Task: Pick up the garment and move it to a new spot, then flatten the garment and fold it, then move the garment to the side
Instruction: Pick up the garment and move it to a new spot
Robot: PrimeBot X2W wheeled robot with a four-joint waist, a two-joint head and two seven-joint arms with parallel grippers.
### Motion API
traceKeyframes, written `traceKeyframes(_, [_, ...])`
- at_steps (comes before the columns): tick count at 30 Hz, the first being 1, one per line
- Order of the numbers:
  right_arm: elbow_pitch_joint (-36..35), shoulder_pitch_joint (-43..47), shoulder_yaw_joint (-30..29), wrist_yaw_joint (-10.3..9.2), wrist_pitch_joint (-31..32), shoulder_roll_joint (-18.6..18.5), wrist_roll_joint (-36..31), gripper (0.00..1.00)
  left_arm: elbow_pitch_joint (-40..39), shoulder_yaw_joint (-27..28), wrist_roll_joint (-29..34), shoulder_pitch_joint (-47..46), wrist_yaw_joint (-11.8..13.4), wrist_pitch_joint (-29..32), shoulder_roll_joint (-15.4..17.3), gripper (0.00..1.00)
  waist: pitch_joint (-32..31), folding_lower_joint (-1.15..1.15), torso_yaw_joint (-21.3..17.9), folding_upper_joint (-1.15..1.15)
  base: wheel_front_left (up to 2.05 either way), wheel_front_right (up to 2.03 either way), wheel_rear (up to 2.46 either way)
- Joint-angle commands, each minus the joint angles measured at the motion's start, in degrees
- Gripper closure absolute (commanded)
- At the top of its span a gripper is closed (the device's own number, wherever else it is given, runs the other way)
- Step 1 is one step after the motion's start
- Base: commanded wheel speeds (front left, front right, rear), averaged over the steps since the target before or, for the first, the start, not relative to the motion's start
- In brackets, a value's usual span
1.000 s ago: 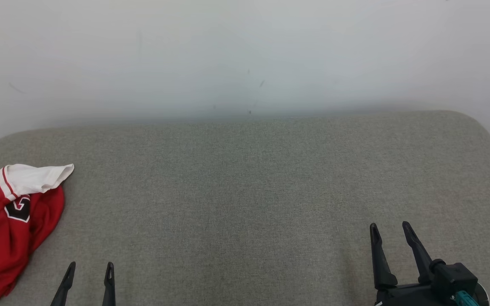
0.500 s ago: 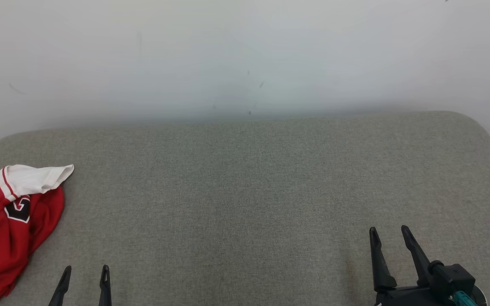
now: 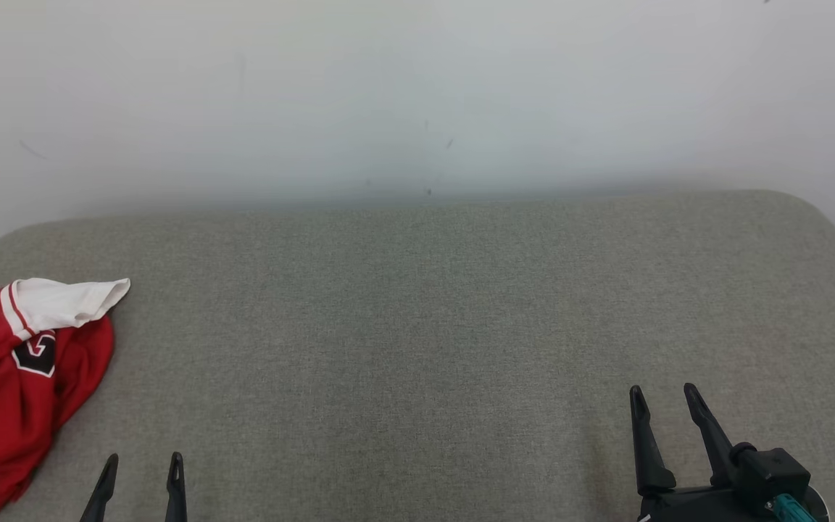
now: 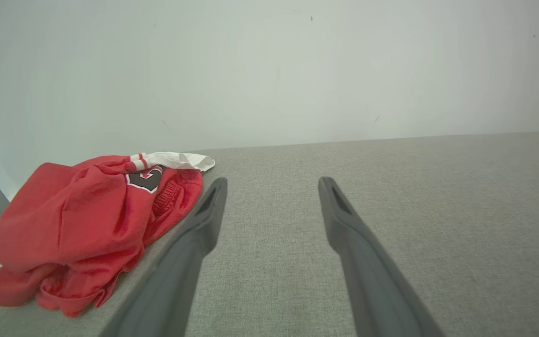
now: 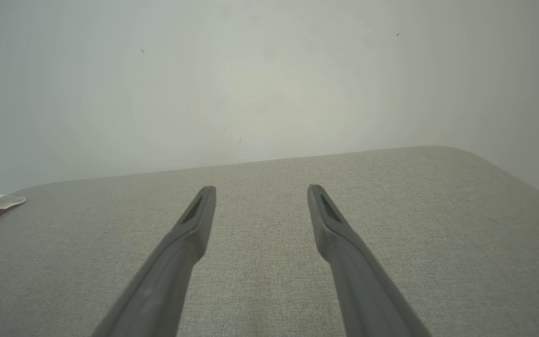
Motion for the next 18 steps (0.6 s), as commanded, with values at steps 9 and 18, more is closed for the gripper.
traceKeyframes(9, [0.1,0.7,-0.4,0.21,-0.2,-0.1,0.6,0.0,0.3,0.0,-0.5,-0.8,0.2,-0.2,0.7,0.0,-0.2,0.0,3.1,0.0,0.0,0.0,0.0])
traceKeyframes(18, [0.6,1.7,0.3,0.21,-0.2,-0.1,1.7,0.0,0.6,0.5,-1.2,0.3,0.9,-0.2,1.2,0.0,-0.6,0.0,10.1,0.0,0.0,0.0,0.0])
